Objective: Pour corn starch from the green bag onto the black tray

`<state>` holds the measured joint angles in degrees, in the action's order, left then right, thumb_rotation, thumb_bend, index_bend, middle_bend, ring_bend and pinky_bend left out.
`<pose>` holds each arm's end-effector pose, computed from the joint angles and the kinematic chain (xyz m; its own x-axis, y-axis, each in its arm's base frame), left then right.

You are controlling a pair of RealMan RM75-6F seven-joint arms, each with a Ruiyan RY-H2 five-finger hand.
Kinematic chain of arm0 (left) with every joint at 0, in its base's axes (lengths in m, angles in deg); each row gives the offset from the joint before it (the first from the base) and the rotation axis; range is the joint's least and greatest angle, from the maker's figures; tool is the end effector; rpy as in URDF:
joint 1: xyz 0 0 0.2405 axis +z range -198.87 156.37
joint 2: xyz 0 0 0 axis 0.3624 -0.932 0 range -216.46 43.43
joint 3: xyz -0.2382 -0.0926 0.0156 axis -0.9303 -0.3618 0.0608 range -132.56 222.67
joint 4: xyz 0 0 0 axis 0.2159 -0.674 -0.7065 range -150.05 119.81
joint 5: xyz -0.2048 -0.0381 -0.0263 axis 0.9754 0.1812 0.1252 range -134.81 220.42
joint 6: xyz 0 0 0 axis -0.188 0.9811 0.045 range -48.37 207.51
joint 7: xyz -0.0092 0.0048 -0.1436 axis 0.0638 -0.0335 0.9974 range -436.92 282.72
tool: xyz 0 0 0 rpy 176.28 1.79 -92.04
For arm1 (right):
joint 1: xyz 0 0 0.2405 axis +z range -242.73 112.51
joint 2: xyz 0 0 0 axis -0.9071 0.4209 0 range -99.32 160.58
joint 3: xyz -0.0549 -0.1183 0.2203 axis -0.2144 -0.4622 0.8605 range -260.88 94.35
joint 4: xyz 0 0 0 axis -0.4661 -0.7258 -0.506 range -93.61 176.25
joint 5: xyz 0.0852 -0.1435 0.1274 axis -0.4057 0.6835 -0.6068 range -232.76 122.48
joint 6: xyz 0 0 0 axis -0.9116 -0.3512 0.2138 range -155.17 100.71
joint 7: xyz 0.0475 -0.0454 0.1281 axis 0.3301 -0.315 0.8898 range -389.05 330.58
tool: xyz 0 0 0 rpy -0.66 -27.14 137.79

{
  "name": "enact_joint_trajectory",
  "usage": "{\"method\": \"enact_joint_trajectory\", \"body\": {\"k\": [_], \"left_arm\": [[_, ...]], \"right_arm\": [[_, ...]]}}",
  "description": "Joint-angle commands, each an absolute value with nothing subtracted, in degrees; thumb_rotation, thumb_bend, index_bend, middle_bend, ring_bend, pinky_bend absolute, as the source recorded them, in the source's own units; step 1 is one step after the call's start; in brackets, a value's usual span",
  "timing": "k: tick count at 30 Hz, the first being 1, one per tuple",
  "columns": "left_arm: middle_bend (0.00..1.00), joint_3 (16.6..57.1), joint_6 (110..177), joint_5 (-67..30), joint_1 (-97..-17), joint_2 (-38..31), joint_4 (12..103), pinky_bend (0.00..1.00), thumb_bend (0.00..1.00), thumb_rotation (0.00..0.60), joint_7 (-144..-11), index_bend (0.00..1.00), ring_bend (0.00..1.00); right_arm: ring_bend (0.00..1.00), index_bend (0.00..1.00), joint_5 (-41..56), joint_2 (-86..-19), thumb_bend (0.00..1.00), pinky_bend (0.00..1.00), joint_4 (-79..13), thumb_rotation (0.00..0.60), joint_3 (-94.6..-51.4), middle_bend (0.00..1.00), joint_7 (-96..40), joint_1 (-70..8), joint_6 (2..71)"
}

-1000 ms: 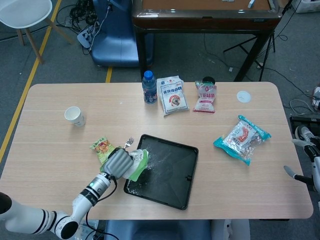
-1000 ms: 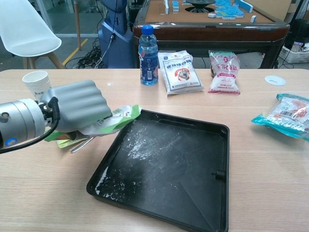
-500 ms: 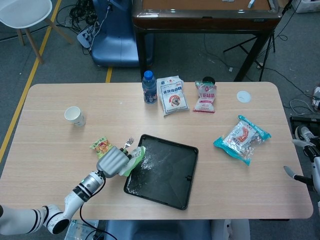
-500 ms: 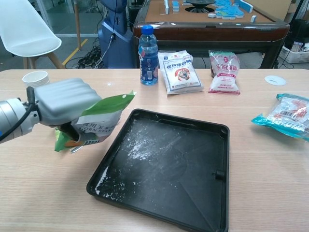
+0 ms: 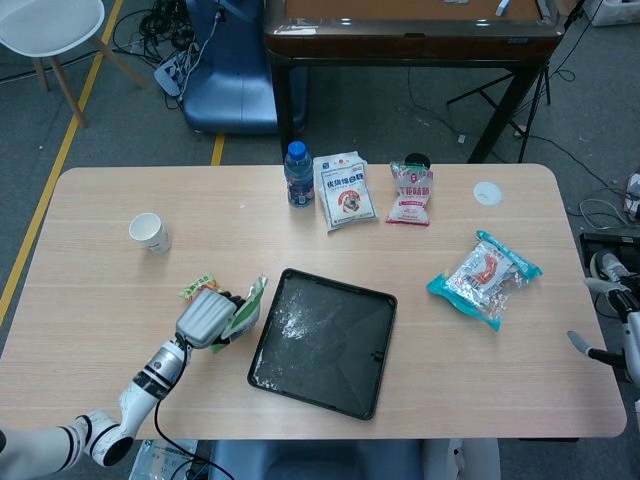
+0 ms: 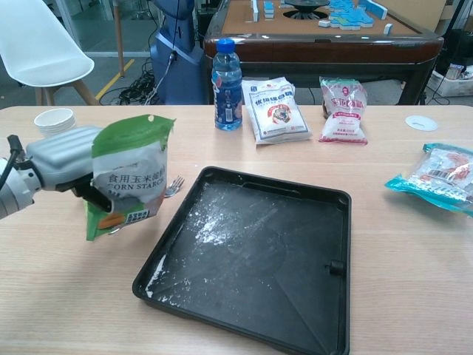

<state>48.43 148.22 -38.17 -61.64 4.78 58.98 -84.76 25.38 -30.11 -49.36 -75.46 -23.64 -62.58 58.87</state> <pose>-0.1845 0.3115 -0.0212 0.5101 0.1274 0.8506 0.7580 -0.5340 -0.3745 -0.3310 -0.1850 0.2025 0.3756 0.1011 0.9212 -0.9243 0.1133 0.3644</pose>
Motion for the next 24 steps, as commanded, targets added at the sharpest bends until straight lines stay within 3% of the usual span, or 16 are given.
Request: {"method": "enact_joint_trajectory", "body": {"k": [1, 20, 24], "left_arm": [[0.56, 47.2, 148.7, -39.0, -60.0, 6.6, 55.2, 0.81, 0.43, 0.6, -80.2, 0.43, 0.54], [0.56, 46.9, 147.1, -43.7, -57.6, 15.1, 40.2, 0.81, 0.43, 0.6, -66.9, 0.43, 0.54], [0.54, 46.7, 146.4, -44.0, -57.4, 16.0, 38.6, 0.81, 0.38, 0.6, -65.2, 0.4, 0.52]], "right_arm": [[0.15, 0.28, 25.3, -30.1, 0.1, 0.18, -49.4, 0.6, -75.4, 0.32, -23.7, -62.6, 58.8], [0.15, 0.28, 24.7, -30.4, 0.1, 0.18, -49.1, 0.6, -75.4, 0.32, -23.6, -62.6, 58.6], [0.15, 0.28, 24.6, -30.5, 0.1, 0.18, -48.9, 0.6, -75.4, 0.32, -23.5, -62.7, 58.6]]}}
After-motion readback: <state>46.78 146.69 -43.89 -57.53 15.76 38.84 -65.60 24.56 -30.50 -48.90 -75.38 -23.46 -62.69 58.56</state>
